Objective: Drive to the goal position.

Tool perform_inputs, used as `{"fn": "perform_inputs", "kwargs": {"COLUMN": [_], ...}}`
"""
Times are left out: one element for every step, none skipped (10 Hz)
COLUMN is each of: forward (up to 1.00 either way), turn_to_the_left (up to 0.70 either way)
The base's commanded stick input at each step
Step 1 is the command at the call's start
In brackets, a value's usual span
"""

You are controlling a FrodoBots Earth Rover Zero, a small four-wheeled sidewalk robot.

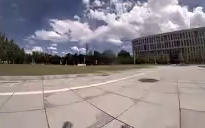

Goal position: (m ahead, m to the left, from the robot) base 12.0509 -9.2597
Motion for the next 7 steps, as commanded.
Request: {"fn": "perform_inputs", "kwargs": {"forward": [0.70,0.70,0.70,0.70,0.70,0.70,0.70], "turn_to_the_left": [-0.03,-0.14,-0.25,-0.17,-0.08,-0.06,0.00]}}
